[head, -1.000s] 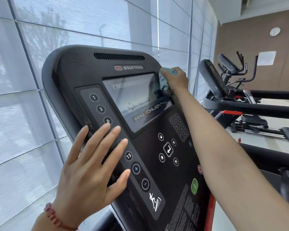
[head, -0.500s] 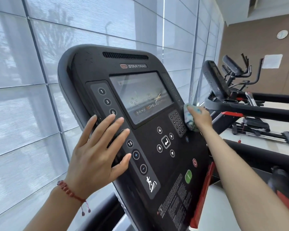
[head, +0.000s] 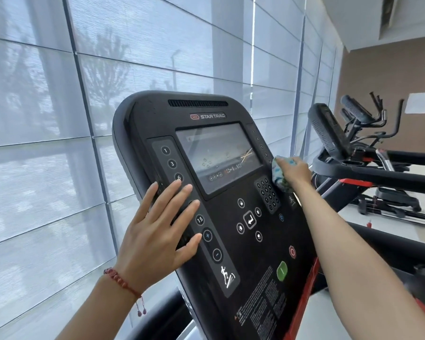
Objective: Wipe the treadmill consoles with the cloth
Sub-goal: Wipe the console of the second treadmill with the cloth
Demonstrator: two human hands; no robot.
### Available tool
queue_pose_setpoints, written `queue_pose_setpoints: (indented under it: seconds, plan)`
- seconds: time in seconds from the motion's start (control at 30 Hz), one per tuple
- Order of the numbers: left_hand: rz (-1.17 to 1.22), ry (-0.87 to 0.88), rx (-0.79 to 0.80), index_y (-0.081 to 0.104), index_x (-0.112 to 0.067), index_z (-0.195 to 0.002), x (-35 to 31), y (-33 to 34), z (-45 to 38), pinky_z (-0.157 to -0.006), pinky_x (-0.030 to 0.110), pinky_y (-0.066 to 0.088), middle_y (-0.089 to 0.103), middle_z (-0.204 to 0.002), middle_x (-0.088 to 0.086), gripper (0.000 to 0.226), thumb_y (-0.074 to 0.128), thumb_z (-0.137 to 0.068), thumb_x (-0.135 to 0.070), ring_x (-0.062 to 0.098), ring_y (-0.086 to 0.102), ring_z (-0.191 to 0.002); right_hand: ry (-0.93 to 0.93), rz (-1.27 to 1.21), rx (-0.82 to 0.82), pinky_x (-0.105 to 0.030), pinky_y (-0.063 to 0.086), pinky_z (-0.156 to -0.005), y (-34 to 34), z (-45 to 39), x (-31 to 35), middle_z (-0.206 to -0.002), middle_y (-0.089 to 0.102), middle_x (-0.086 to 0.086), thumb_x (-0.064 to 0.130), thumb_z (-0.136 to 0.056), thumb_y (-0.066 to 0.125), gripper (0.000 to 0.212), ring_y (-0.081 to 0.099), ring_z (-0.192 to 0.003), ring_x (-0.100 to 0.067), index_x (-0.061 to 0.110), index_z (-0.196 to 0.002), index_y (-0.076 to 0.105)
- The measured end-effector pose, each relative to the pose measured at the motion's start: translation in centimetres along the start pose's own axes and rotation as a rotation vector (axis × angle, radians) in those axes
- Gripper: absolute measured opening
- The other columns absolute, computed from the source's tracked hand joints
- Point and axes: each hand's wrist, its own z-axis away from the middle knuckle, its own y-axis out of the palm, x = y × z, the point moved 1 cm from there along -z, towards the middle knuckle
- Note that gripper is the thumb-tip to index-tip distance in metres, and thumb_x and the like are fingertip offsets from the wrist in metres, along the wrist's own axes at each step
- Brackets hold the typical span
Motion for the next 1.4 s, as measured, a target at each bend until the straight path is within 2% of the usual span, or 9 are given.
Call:
queue_pose_setpoints:
  seconds: [0.2, 0.33, 0.47, 0.67, 0.8, 0.9, 1.1, 1.27, 1.4]
  plan:
    - [0.007, 0.009, -0.014, 0.067, -0.007, -0.112, 0.3, 0.2, 0.0, -0.108, 0.05, 0.027, 0.055, -0.13, 0.013, 0.046, 0.041, -0.092, -0.039, 0.026, 0.039, -0.13, -0.119, 0.013, 0.031, -0.027, 0.036, -0.074, 1.7, -1.6, 5.6, -0.095, 0.056, -0.006, 0.045, -0.083, 0.059, 0.037, 0.051, -0.091, -0.024, 0.013, -0.102, 0.059]
    - [0.015, 0.011, -0.011, 0.067, -0.008, -0.113, 0.4, 0.3, 0.1, -0.109, 0.05, 0.026, 0.054, -0.131, 0.012, 0.048, 0.039, -0.092, -0.04, 0.025, 0.038, -0.13, -0.207, 0.005, 0.057, -0.028, 0.037, -0.077, 3.2, -2.0, 9.9, -0.107, 0.06, -0.008, 0.047, -0.082, 0.059, 0.041, 0.053, -0.098, -0.026, 0.015, -0.107, 0.059]
    - [0.026, 0.004, -0.015, 0.067, -0.008, -0.112, 0.4, 0.6, 0.2, -0.11, 0.049, 0.025, 0.054, -0.131, 0.011, 0.047, 0.039, -0.092, -0.04, 0.024, 0.039, -0.13, -0.318, 0.022, 0.082, -0.028, 0.038, -0.074, 4.9, -1.5, 13.2, -0.105, 0.058, -0.007, 0.044, -0.085, 0.056, 0.04, 0.049, -0.088, -0.021, 0.014, -0.11, 0.057]
    - [0.045, -0.006, -0.051, 0.069, -0.008, -0.109, 0.3, 0.7, 0.0, -0.11, 0.048, 0.025, 0.057, -0.128, 0.012, 0.046, 0.04, -0.091, -0.039, 0.024, 0.041, -0.128, -0.443, 0.043, 0.124, -0.026, 0.042, -0.071, 5.7, 0.8, 14.2, -0.097, 0.055, -0.001, 0.045, -0.088, 0.054, 0.036, 0.054, -0.085, -0.019, 0.016, -0.11, 0.055]
    - [0.048, -0.008, -0.067, 0.069, -0.008, -0.108, 0.2, 0.9, 0.0, -0.109, 0.049, 0.026, 0.057, -0.127, 0.012, 0.048, 0.037, -0.092, -0.04, 0.024, 0.041, -0.128, -0.546, 0.035, 0.159, -0.03, 0.048, -0.075, 6.2, 3.4, 15.0, -0.095, 0.057, 0.003, 0.045, -0.086, 0.057, 0.034, 0.058, -0.088, -0.019, 0.02, -0.109, 0.057]
    - [0.037, -0.009, -0.06, 0.069, -0.008, -0.108, 0.1, 0.8, -0.1, -0.109, 0.049, 0.027, 0.057, -0.127, 0.011, 0.048, 0.038, -0.092, -0.04, 0.024, 0.04, -0.128, -0.622, 0.046, 0.175, -0.023, 0.043, -0.066, 6.5, 5.3, 16.0, -0.092, 0.058, 0.004, 0.044, -0.085, 0.058, 0.032, 0.058, -0.082, -0.016, 0.02, -0.106, 0.059]
    - [0.003, -0.01, -0.022, 0.068, -0.008, -0.11, 0.1, 0.5, -0.2, -0.109, 0.049, 0.027, 0.056, -0.129, 0.012, 0.049, 0.036, -0.093, -0.041, 0.025, 0.039, -0.129, -0.732, -0.005, 0.229, -0.024, 0.04, -0.074, 7.2, 9.4, 17.7, -0.089, 0.06, 0.005, 0.043, -0.085, 0.06, 0.029, 0.056, -0.082, -0.015, 0.022, -0.105, 0.059]
    - [-0.068, -0.051, 0.023, 0.066, -0.007, -0.114, -0.6, 0.0, 0.1, -0.108, 0.049, 0.028, 0.052, -0.132, 0.015, 0.045, 0.039, -0.094, -0.037, 0.027, 0.037, -0.132, -0.781, -0.002, 0.27, -0.036, 0.05, -0.084, 7.2, 11.7, 18.3, -0.094, 0.067, 0.001, 0.047, -0.082, 0.06, 0.03, 0.062, -0.089, -0.02, 0.027, -0.104, 0.059]
    - [-0.098, -0.133, 0.054, 0.06, -0.006, -0.121, -1.6, -1.4, 1.1, -0.106, 0.049, 0.03, 0.049, -0.135, 0.015, 0.045, 0.046, -0.09, -0.036, 0.027, 0.036, -0.132, -0.789, 0.032, 0.377, -0.028, 0.046, -0.079, 6.1, 13.0, 18.4, -0.094, 0.067, 0.001, 0.046, -0.082, 0.062, 0.031, 0.06, -0.087, -0.016, 0.025, -0.104, 0.06]
